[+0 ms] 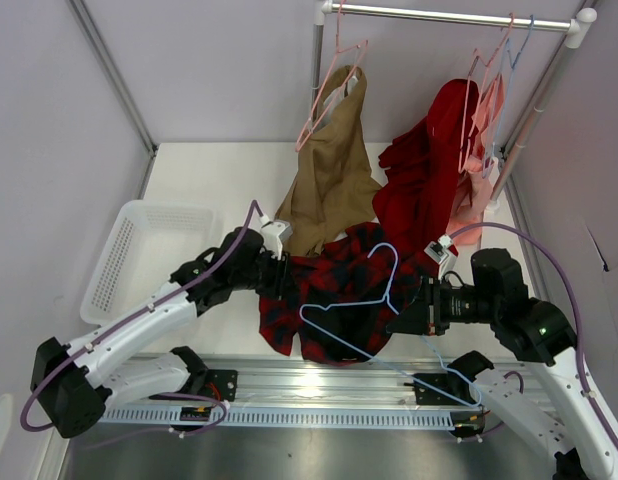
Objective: Place the skirt on the hanger
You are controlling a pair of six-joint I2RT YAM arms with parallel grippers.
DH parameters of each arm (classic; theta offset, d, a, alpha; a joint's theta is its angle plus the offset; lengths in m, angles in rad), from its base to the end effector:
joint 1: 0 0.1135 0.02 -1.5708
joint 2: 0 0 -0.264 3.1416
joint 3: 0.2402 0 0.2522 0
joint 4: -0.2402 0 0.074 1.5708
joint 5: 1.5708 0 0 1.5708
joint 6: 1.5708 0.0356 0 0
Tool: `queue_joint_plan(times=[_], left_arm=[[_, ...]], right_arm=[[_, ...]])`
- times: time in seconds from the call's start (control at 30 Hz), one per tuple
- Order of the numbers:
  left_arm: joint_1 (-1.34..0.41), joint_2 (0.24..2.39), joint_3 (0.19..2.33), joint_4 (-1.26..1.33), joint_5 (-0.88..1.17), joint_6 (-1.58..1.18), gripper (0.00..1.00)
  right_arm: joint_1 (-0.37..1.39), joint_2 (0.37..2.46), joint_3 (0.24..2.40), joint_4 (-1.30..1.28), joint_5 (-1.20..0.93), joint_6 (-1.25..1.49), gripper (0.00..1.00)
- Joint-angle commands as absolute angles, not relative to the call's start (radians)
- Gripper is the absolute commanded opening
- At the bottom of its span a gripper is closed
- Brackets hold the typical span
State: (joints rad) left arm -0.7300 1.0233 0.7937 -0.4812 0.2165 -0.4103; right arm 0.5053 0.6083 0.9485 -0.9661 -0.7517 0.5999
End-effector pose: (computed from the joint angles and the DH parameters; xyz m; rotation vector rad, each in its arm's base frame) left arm 0.1567 -0.1505 0.2706 0.5009 2.3539 -0.8149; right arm 0.0716 0.0674 0.3441 -0.3591 2.3491 1.4073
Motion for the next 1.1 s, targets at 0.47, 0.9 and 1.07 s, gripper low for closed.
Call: queue_joint_plan(times=[0.47, 0.9, 1.07], left_arm=[[-0.744, 1.083, 0.808, -0.413, 0.229, -0.413, 0.30], [-0.744, 1.124, 0.811, -0.400, 0.224, -0.407, 0.26], [-0.744, 1.134, 0.807, -0.393, 0.244, -0.405, 0.24]], right_arm=[[0.543, 0.586, 0.948, -0.943, -0.707, 0.621, 0.00], [0.563, 0.584, 0.939, -0.940, -0.681, 0.629, 0.00], [0.569, 0.583, 0.940, -0.936, -0.669, 0.634, 0.00]])
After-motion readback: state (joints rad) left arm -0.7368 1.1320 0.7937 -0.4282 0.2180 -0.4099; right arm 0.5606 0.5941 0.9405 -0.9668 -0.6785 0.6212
